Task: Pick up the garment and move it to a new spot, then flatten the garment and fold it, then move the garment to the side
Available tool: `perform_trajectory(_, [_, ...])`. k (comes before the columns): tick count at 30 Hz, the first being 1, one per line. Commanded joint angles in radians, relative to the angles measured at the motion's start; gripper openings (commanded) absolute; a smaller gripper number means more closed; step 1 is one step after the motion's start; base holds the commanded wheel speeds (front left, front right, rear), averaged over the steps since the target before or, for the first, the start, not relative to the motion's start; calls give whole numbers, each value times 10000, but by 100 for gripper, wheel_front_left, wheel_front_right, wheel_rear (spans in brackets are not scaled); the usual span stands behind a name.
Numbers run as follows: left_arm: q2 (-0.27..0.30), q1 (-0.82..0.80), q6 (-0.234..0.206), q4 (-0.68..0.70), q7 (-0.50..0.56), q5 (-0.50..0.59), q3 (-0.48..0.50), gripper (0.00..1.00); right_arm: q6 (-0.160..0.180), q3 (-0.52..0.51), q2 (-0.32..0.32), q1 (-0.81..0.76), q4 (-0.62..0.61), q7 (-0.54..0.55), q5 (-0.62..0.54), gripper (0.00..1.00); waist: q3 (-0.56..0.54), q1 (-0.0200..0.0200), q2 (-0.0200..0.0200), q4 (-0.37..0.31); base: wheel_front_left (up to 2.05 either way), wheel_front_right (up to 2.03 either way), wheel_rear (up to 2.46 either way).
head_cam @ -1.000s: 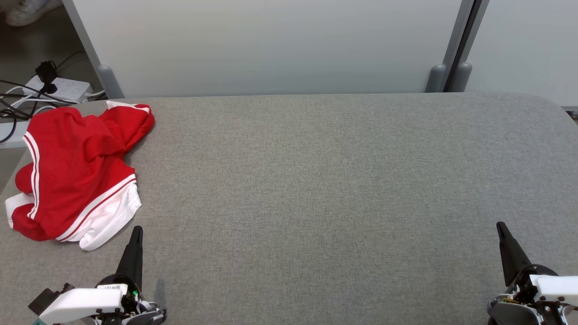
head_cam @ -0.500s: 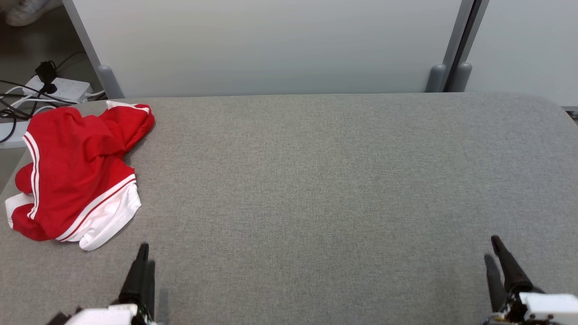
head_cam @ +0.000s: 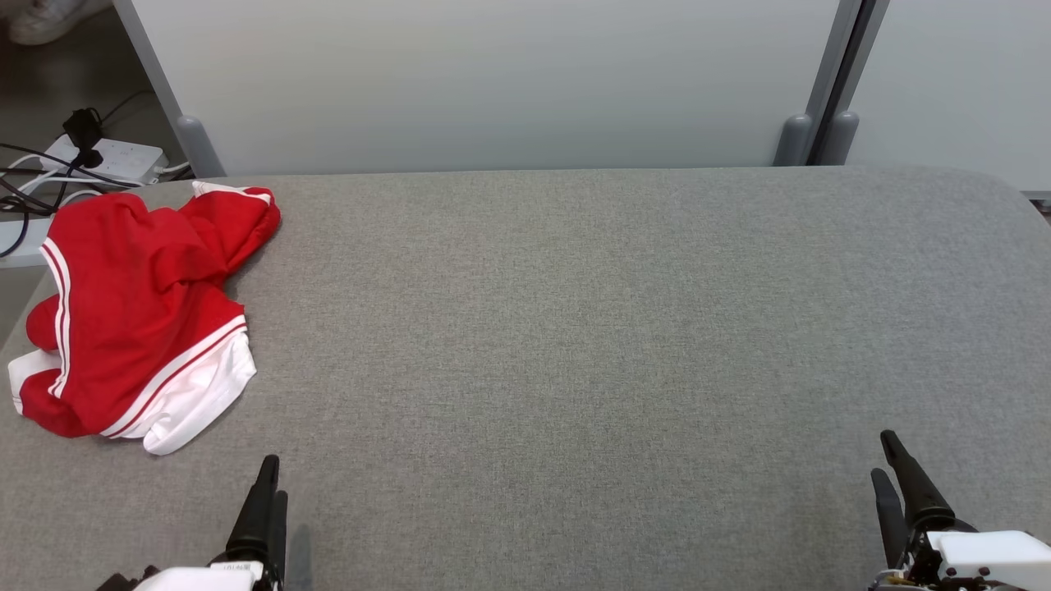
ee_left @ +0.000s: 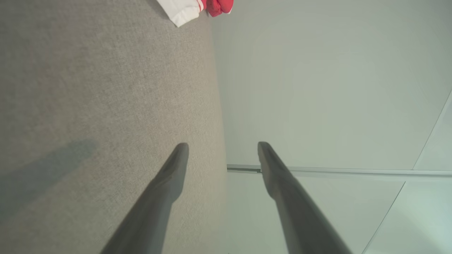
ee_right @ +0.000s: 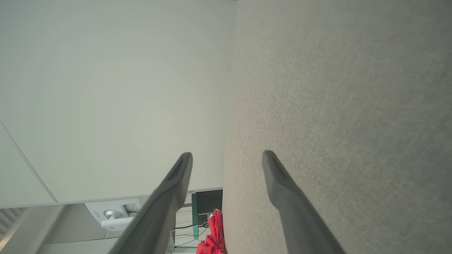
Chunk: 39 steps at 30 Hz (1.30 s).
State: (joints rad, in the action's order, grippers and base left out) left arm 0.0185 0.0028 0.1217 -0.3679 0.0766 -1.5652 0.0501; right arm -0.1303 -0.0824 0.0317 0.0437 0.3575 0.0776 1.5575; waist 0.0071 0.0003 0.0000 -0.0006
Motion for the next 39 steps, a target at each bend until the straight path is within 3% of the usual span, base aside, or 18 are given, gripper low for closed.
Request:
perform_trajectory(1, [151,-695,14,203,-116,211,-17,100,-2,111,246,540,-174,-158,-202,100,6,-2,0,0,0,0,0])
perform_trajectory(39, [309,-1861,21,-99,-1216,5922,102,100,-3,947,862,1985,281,-1252,-4802,100,172,-3,0,57,0,0,0])
